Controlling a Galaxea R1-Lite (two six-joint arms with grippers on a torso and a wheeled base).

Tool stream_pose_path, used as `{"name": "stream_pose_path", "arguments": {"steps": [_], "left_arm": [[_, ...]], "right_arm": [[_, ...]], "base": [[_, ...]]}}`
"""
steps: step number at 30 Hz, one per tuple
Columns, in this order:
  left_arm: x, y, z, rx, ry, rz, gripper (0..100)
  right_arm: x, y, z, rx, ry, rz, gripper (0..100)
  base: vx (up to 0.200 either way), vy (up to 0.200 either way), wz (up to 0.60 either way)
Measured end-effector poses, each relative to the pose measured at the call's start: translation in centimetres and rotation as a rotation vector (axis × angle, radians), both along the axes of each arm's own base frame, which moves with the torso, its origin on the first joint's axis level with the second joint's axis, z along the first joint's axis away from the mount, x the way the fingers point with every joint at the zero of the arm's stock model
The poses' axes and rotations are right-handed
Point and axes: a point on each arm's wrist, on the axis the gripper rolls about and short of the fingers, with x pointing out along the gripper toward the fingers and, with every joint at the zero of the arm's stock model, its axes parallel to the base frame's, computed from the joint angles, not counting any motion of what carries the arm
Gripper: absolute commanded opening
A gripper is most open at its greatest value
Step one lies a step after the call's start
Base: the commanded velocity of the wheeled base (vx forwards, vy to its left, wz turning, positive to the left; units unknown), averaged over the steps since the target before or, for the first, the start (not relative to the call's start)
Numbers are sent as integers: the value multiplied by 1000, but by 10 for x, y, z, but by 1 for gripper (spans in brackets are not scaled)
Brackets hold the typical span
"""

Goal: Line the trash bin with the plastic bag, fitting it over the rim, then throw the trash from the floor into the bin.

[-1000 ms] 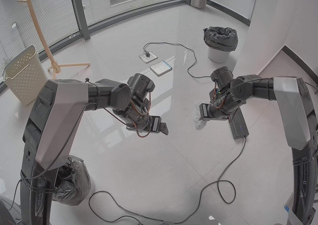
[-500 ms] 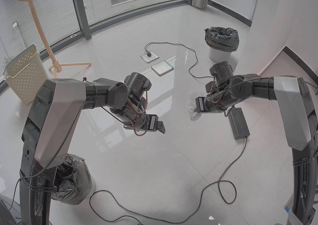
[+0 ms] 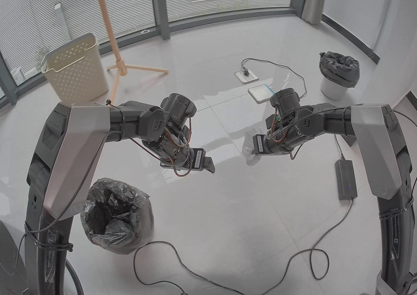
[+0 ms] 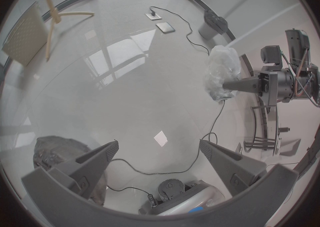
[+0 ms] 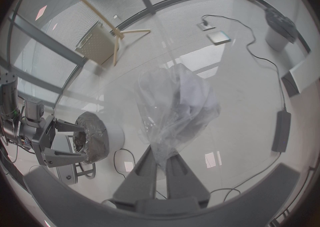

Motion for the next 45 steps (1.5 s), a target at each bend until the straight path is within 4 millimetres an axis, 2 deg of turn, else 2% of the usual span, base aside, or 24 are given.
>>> {"name": "stream_pose_path", "arguments": {"steps": [14,23,28,34,40,45], "left_arm": [[-1,0,1,-1,11,16,100],[-1,-2,0,-1,1,2,100],[-1,-3,-1,6,0,-15,100],[-1,-3,-3,17,-2,-31,100],[-2,-5,-4,20,-1,-35,100],[-1,-4,-5,22,0,-34,100]], "right_arm": [[2,5,-18,0,47,-14,0],[6,1,-26,1,57,-19,0],[8,0,-31,-13,53,7,0],[9,2,-31,36,58,10,0],[-1,-2,-27,33,162,-25,0],[-14,-10,-13,5,234,-35,0]], "base": [[0,0,600],[0,0,600],[0,0,0],[-200,0,0],[0,0,0],[0,0,0]]}}
